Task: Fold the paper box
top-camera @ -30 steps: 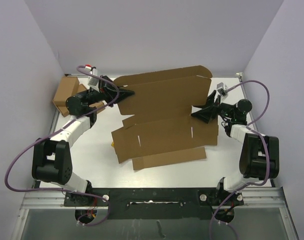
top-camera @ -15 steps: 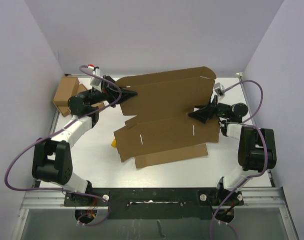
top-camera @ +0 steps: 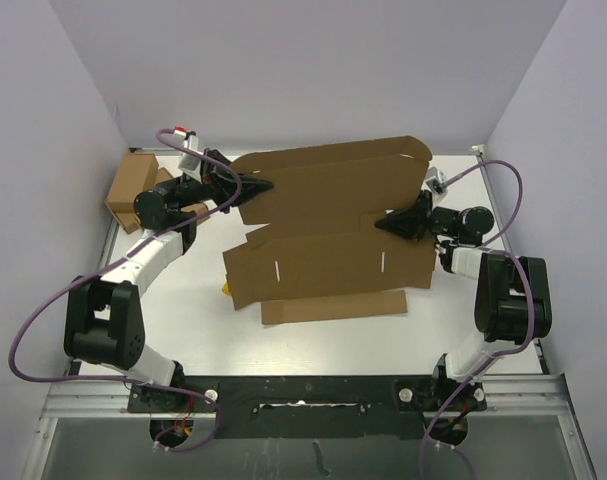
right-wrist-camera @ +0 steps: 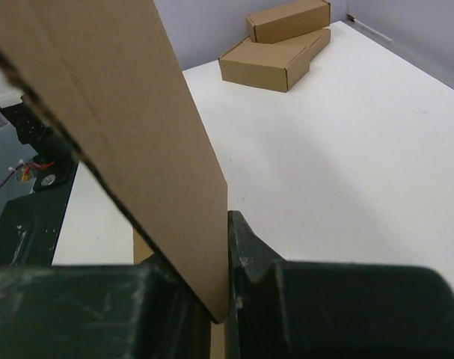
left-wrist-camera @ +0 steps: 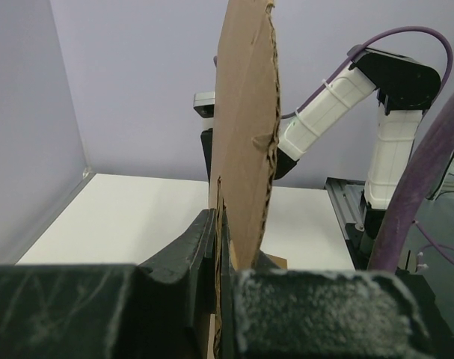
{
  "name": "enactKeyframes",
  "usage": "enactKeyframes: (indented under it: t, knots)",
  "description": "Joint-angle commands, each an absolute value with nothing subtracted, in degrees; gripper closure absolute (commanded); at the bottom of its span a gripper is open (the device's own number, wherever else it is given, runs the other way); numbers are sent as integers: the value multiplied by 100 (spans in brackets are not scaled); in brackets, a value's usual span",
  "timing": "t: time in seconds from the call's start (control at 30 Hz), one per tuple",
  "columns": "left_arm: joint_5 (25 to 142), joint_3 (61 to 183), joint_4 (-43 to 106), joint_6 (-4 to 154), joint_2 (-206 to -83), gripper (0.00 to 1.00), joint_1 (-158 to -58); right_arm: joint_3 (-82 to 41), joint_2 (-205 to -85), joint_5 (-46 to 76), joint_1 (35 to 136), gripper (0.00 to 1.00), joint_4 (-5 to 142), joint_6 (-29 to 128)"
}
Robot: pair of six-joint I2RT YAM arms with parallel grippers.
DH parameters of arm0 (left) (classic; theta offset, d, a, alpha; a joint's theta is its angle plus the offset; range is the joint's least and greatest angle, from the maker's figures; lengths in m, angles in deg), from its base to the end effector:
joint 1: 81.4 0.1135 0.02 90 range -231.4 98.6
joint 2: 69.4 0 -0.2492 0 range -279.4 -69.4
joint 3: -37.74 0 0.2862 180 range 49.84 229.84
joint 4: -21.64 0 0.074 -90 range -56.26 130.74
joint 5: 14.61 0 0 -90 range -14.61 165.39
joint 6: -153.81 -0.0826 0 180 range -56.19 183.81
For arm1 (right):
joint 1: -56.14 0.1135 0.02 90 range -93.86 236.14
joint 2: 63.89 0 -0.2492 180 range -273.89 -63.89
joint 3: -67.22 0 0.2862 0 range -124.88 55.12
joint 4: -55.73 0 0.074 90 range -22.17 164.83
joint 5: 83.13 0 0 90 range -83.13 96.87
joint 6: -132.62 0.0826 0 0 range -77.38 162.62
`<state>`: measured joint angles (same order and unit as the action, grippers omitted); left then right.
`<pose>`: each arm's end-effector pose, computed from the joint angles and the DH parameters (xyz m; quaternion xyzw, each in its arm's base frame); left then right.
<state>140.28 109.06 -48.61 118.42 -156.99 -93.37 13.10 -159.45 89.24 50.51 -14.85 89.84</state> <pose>0.3253 -0.1454 0.3705 0.3804 0.4286 -0.5792 0.5798 0.3393 0.0488 0.2135 -0.3388 0.5940 0.5422 0.4882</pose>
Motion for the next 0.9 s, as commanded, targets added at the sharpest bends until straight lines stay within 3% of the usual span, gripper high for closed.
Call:
enactKeyframes:
  t: [0.0, 0.13, 0.17, 0.2, 0.27, 0.33, 0.5, 0.73, 0.87]
  knots:
    - [13683, 11151, -5298, 11927, -15537, 100, -9318, 1223, -15745, 8914, 5094, 100, -1745, 8938]
    - [13692, 11107, -5301, 11914, -15609, 100, -9170, 1141, -15776, 9038, 5012, 100, -1762, 8994]
    - [13686, 11087, -5301, 11905, -15636, 100, -9127, 1105, -15809, 9097, 4971, 92, -1768, 9043]
    - [13677, 11065, -5301, 11897, -15646, 100, -9098, 1068, -15844, 9133, 4915, 73, -1783, 9084]
    - [13643, 11014, -5301, 11863, -15646, 100, -9024, 1003, -15878, 9247, 4743, 46, -1791, 9169]
    - [13576, 10927, -5297, 11815, -15643, 100, -8955, 967, -15878, 9375, 4516, 36, -1748, 9221]
    - [13406, 10607, -5030, 11412, -15557, 100, -8868, 814, -16074, 9703, 3959, 31, -1780, 9637]
    - [13141, 10324, -4473, 10805, -15362, 100, -8869, 408, -16355, 9995, 3449, 30, -1807, 10391]
    - [12996, 10319, -4316, 10752, -15305, 100, -8869, -18, -16355, 9669, 3493, 31, -1802, 11594]
